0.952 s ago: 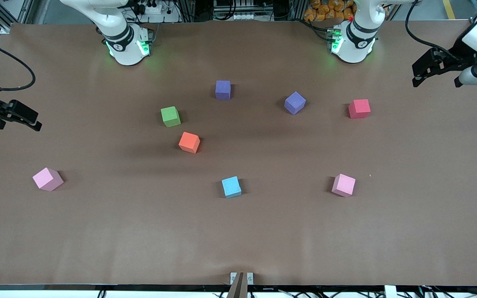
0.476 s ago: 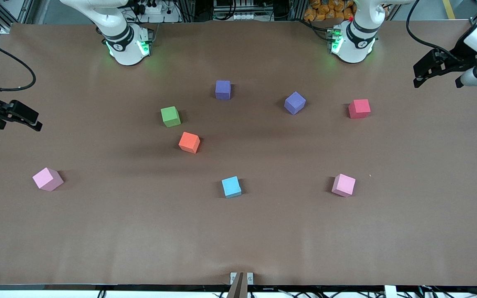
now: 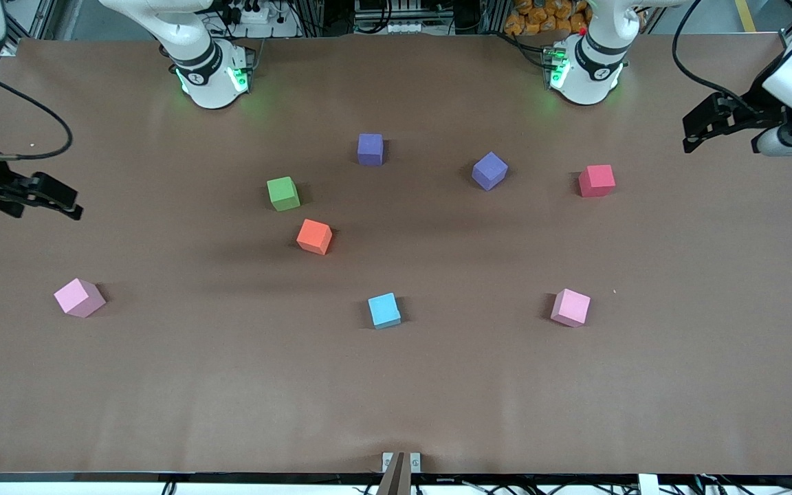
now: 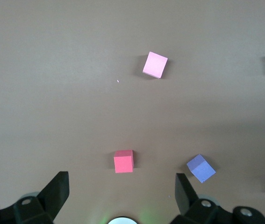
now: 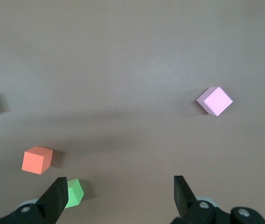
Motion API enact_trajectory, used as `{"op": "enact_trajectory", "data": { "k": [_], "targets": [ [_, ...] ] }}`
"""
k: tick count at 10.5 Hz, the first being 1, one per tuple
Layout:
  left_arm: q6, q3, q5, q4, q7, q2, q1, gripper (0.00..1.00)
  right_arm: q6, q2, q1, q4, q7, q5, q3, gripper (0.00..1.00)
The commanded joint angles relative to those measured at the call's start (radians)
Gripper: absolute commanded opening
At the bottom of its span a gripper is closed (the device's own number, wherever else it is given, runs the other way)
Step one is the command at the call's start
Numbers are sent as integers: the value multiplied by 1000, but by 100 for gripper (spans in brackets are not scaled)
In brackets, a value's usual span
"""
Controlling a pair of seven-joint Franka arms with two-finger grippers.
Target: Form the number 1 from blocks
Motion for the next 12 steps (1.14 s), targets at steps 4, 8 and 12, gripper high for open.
{"op": "enact_trajectory", "data": {
  "k": [4, 8, 12],
  "targets": [
    [81, -200, -54, -128, -219, 47, 1, 100, 107, -26, 165, -278, 206, 107, -30, 100],
    [213, -410, -39, -175, -467, 177, -29, 100, 236, -49, 297, -527, 179, 109, -62, 100],
    [470, -412, -13, -363, -668, 241, -250, 100, 452, -33, 354, -746, -59, 107, -61, 100]
  ]
}}
